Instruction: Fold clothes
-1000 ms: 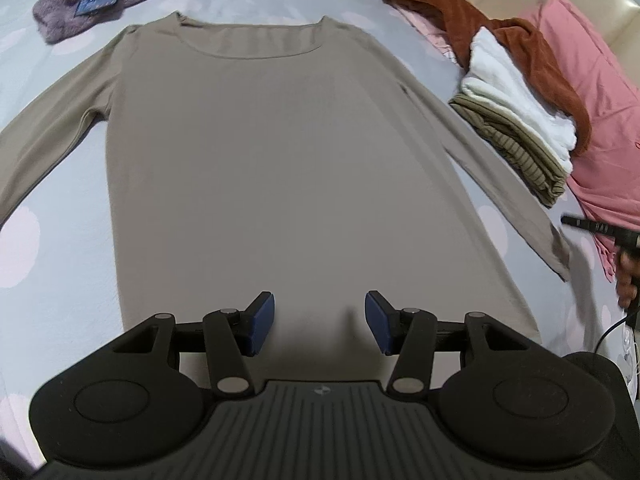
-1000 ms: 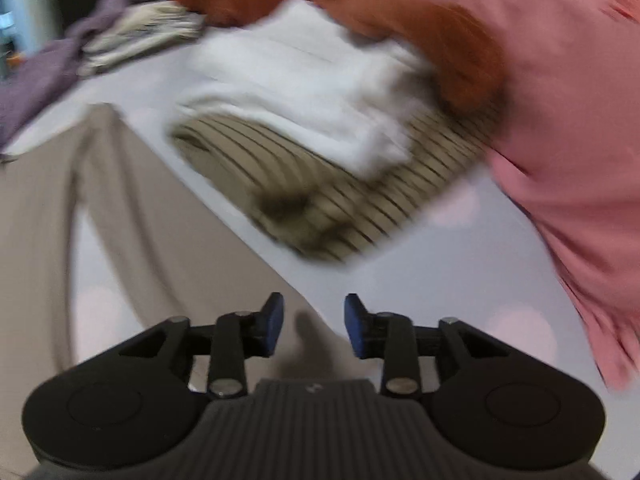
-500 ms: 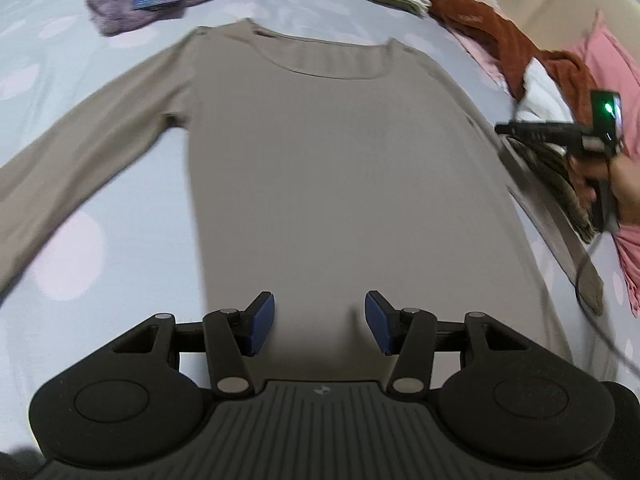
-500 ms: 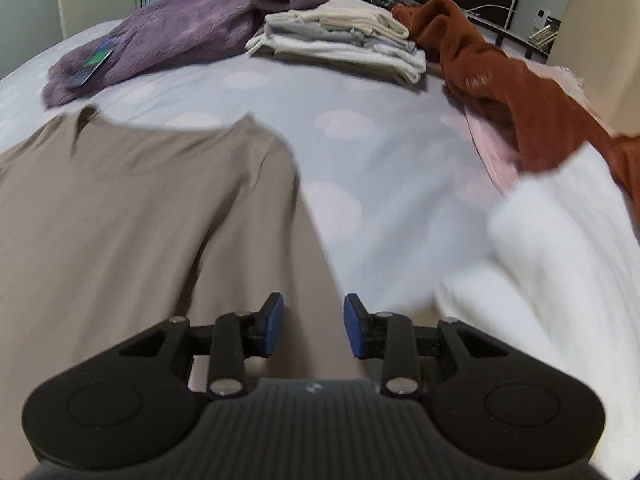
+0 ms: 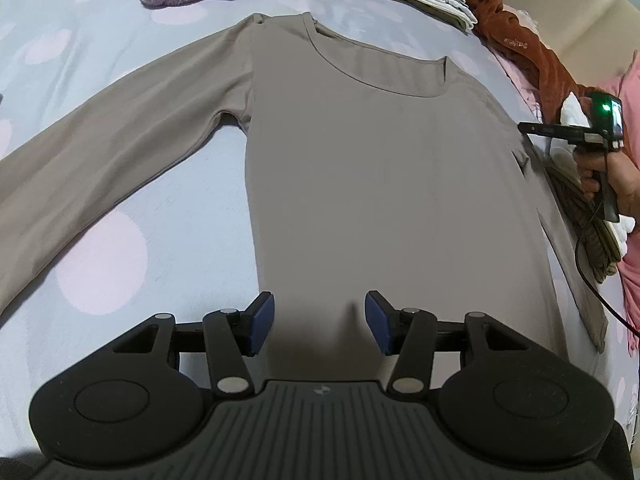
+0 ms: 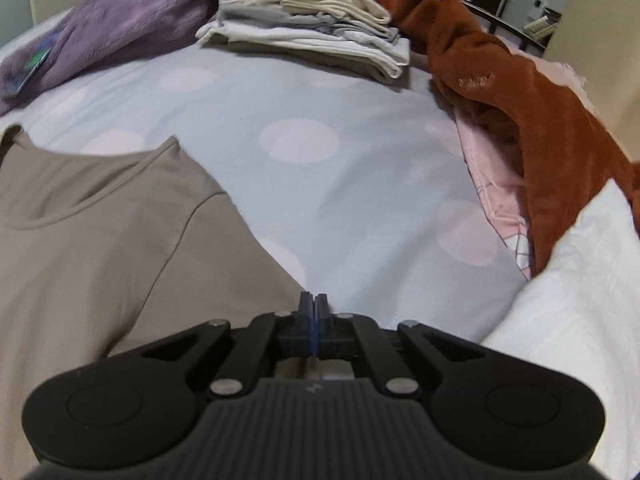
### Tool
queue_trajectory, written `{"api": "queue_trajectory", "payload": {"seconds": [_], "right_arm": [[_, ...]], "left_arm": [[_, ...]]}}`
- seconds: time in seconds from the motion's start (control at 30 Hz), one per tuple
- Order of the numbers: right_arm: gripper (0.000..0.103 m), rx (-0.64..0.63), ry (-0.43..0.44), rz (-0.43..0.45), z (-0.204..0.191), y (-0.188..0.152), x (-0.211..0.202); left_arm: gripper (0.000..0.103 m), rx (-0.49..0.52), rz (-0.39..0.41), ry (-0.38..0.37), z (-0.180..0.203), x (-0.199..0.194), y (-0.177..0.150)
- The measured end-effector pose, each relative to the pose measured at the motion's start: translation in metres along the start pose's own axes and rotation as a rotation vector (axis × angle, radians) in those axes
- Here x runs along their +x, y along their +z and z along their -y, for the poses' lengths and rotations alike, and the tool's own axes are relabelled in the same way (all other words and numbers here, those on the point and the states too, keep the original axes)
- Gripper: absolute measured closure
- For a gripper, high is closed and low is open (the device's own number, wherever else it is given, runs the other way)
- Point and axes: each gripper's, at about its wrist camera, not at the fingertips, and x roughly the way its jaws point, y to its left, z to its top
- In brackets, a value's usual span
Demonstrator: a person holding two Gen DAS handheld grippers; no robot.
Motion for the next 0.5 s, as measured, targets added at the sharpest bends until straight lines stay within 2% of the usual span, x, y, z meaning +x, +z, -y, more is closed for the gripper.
{"api": "queue_trajectory", "payload": {"seconds": [0.17, 0.2, 0.3, 0.33, 0.37, 0.4, 0.43, 0.5], "right_arm": [[0.097, 0.024, -0.010, 0.032, 0.010, -0.006, -0.003], [0.092, 0.043, 0.000, 0.034, 0.013, -0.008, -0.005], [0.062, 0.132, 0.135, 0.009, 0.021, -0.013, -0.008], [0.066, 0.135, 0.169, -0.020, 0.021, -0.015, -0.006], [0.079, 0.094, 0.132, -0.039, 0.017, -0.016, -0.003], [0.100, 0.053, 0.094, -0.056, 0.012, -0.016, 0.000], [0.101, 0.037, 0.057, -0.055, 0.011, -0.015, 0.000], [0.101, 0.083, 0.005, -0.024, 0.016, -0.012, -0.003]], "left_arm": [[0.055, -0.009, -0.002, -0.008, -0.001, 0.005, 0.001], [0.055, -0.009, -0.004, -0.009, -0.001, 0.006, 0.001], [0.055, -0.007, -0.007, -0.012, 0.000, 0.006, -0.001], [0.055, -0.006, -0.008, -0.012, 0.000, 0.006, -0.002], [0.055, -0.005, -0.007, -0.011, 0.000, 0.006, -0.002], [0.055, -0.004, -0.007, -0.010, 0.000, 0.006, -0.003], [0.055, -0.002, -0.005, -0.009, 0.000, 0.005, -0.003], [0.055, -0.001, 0.000, -0.007, 0.000, 0.002, -0.003]]}}
